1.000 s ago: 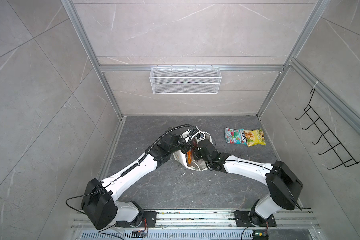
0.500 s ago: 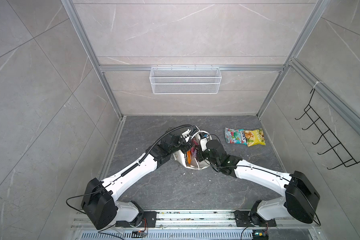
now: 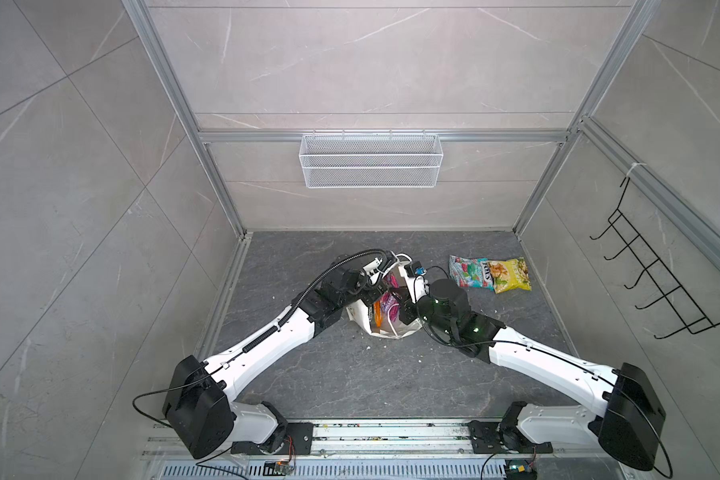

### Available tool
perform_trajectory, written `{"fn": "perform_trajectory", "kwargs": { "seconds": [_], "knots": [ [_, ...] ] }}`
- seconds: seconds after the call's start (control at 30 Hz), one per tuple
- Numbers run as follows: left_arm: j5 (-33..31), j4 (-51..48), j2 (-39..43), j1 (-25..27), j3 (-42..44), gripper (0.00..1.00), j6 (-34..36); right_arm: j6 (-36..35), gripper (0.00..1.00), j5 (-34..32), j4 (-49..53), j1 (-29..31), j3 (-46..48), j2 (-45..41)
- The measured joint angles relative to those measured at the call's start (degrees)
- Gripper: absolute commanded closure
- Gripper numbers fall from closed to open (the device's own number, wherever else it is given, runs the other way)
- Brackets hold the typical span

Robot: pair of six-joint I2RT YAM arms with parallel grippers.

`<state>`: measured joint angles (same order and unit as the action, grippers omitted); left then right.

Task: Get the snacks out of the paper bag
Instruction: 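Grasp the purple Fox's berries packet and lift it out with the right gripper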

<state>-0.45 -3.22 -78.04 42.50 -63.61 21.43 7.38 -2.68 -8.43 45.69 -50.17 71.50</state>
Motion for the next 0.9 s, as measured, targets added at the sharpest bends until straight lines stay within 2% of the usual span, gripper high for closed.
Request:
{"fn": "perform_trajectory", "kwargs": {
  "seconds": [0.43, 0.9],
  "knots": [
    [-1.0, 0.8, 0.0, 0.0, 0.3, 1.00, 0.0, -1.4, 1.00, -0.4, 1.0, 0.0, 0.0, -8.7],
    [-1.3, 1.0, -0.1, 0.0, 0.4, 1.00, 0.0, 3.3, 1.00, -9.6, 1.6, -0.1, 0.0, -12.9]
  ]
}}
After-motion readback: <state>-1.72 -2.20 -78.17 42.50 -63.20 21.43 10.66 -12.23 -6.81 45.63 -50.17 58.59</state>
